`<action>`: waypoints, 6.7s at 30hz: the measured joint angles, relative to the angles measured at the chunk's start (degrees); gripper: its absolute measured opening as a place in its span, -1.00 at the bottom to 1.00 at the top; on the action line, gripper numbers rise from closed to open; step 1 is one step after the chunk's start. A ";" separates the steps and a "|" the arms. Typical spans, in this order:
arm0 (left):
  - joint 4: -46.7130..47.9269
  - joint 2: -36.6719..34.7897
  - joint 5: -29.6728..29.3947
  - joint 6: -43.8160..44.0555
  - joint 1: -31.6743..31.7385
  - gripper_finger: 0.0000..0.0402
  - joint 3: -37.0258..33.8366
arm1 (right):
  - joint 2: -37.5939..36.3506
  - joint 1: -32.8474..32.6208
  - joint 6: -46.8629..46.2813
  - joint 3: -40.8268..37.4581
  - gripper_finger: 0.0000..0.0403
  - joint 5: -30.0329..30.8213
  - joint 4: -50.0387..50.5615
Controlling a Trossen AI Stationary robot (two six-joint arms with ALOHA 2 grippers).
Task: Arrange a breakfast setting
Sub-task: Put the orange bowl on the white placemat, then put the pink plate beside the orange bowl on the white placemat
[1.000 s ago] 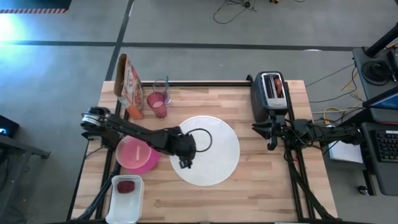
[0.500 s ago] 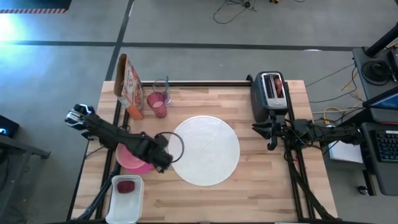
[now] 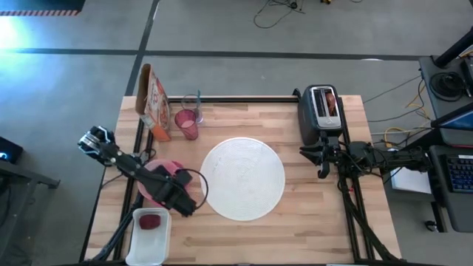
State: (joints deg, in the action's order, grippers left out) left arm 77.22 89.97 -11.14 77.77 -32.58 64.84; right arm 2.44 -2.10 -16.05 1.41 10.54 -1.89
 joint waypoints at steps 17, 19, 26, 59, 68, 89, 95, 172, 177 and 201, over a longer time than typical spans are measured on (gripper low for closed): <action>-10.82 -0.02 0.15 0.58 -0.02 -0.20 -9.40 | 0.00 -0.01 0.00 0.00 -0.64 0.01 -0.02; -10.83 -0.02 0.18 0.58 0.00 -0.35 -10.03 | 0.00 0.00 0.00 -0.02 -0.64 -0.01 0.00; -11.27 -0.02 1.18 0.13 0.00 -0.85 -10.94 | 0.00 0.01 0.00 -0.02 -0.64 0.00 -0.02; -26.56 -0.07 -5.32 -46.56 5.16 -1.00 4.97 | 0.00 0.00 0.00 0.00 -0.64 -0.02 0.02; -36.54 2.98 -5.33 -67.03 8.39 -1.00 4.89 | 0.00 -0.01 0.00 0.00 -0.64 -0.01 0.02; -55.23 12.37 -0.90 -83.26 13.70 -1.00 6.21 | 0.00 -0.01 0.00 -0.02 -0.64 -0.02 0.11; -48.62 19.44 -0.64 -83.32 15.82 -1.00 16.70 | 0.00 -0.01 0.00 -0.02 -0.64 -0.01 0.11; -15.03 3.99 -0.52 -21.10 6.18 -0.43 0.78 | 0.00 0.00 0.00 0.00 -0.64 0.01 0.33; -22.84 1.14 4.40 -14.63 5.68 -0.43 -7.38 | 0.00 0.01 0.00 -0.02 -0.64 0.01 0.35; -32.76 1.79 4.01 -11.09 5.18 -0.44 -20.37 | 0.00 0.01 0.00 -0.02 -0.64 0.01 0.39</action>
State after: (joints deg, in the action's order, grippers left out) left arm 44.46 91.77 -7.12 66.67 -27.40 44.47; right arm 2.44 -2.09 -16.05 1.39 10.55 -1.50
